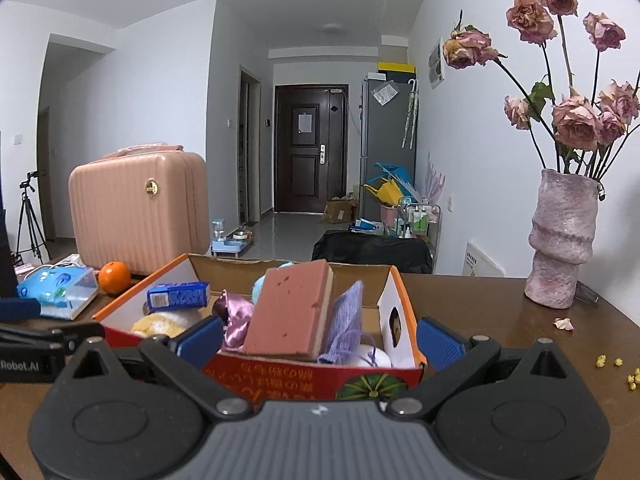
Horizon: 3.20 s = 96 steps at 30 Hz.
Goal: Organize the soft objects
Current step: 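Lift both open grippers out of the box and back toward the table, then grasp the small white wedge with the left gripper while the right approaches the lilac towel roll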
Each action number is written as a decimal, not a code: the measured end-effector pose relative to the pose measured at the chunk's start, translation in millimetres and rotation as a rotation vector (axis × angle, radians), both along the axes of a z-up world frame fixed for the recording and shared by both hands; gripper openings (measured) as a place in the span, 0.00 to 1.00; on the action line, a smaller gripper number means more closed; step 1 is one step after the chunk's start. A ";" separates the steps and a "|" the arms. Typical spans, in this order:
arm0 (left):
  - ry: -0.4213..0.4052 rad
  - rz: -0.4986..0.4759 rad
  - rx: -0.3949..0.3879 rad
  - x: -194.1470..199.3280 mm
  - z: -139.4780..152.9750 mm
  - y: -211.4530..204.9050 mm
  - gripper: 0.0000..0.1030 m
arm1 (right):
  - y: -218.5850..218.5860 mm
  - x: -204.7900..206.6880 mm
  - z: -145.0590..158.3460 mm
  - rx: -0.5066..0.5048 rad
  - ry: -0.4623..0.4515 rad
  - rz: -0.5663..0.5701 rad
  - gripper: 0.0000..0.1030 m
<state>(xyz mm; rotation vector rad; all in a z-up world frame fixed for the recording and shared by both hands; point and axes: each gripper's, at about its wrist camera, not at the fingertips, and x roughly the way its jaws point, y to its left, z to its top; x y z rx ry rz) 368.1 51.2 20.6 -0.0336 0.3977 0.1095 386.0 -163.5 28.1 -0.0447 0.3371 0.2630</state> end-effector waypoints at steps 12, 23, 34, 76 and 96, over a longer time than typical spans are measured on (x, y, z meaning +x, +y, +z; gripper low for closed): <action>-0.016 -0.033 -0.005 -37.3 -2.3 -9.1 1.00 | -12.8 -36.5 -4.1 -0.002 -0.019 0.019 1.00; -0.004 -0.059 -0.021 -63.6 -9.0 -15.7 1.00 | -29.9 -62.3 -15.4 0.014 -0.001 0.021 1.00; 0.026 -0.062 -0.032 -79.5 -19.4 -15.6 1.00 | -40.7 -78.5 -28.4 -0.002 0.040 0.024 1.00; 0.214 -0.067 0.012 -21.5 -52.2 -39.2 1.00 | -56.6 -70.7 -44.6 0.018 0.118 -0.084 1.00; 0.282 -0.048 0.005 17.1 -63.9 -50.5 0.50 | -59.2 -63.8 -48.2 0.025 0.136 -0.108 1.00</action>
